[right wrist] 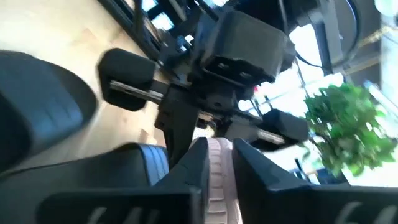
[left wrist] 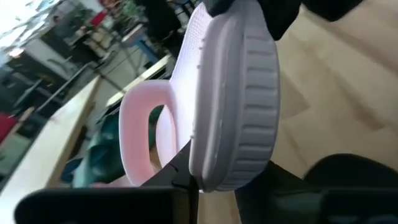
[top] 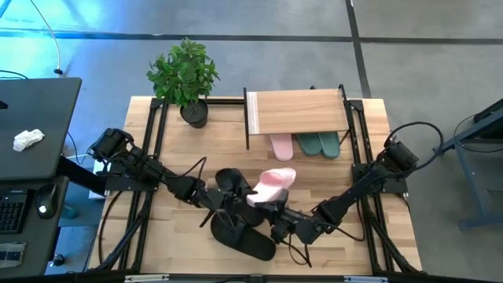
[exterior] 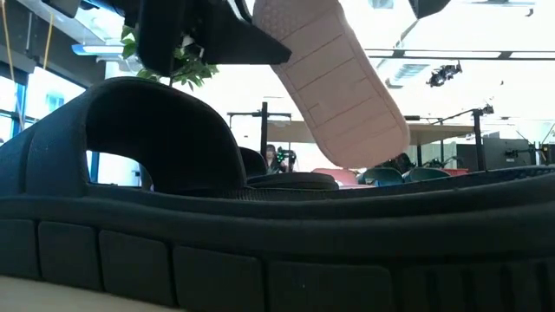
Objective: Pick and place slides into the shelf
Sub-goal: Put the pink slide under the shelf
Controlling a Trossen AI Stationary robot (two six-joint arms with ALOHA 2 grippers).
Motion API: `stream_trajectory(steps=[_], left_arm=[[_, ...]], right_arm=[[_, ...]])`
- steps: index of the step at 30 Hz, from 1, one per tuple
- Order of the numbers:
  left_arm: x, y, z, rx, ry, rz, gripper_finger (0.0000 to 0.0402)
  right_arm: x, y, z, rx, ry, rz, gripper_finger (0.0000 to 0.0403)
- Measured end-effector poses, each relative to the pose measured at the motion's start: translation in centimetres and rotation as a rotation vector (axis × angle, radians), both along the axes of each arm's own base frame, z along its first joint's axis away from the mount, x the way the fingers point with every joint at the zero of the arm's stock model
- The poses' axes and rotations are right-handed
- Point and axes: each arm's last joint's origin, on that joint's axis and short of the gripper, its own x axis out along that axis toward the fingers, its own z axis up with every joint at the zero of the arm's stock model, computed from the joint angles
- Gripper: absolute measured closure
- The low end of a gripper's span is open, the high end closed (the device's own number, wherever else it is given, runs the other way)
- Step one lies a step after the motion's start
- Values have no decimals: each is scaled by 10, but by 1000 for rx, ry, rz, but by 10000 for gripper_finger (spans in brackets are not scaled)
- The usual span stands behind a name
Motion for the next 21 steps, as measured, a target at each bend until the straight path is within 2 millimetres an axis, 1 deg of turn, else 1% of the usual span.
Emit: stream_trajectory(steps=[3,6,8,11,13,16,18,21], left_arm=[[0,2,1,18,-7,55,346],[-2,4,-1,44,11,106,348],[-2,4,-2,55,17,126,348],[-3,5,-3,68,25,146,348],[-3,5,-3,71,33,145,348],[-3,5,-3,72,33,145,348],[-3,5,-3,83,37,140,349],[-3,5,-3,113,49,130,351]], right_arm=[[0,-1,3,5,-42,-78,336],[-5,4,10,22,-102,-146,307],[-11,9,14,19,-115,-156,292],[-23,21,20,23,-128,-124,278],[-32,28,29,123,-203,-160,275],[-48,33,40,308,-327,-283,276],[-60,38,46,407,-390,-331,277],[-81,49,57,546,-444,-291,277]])
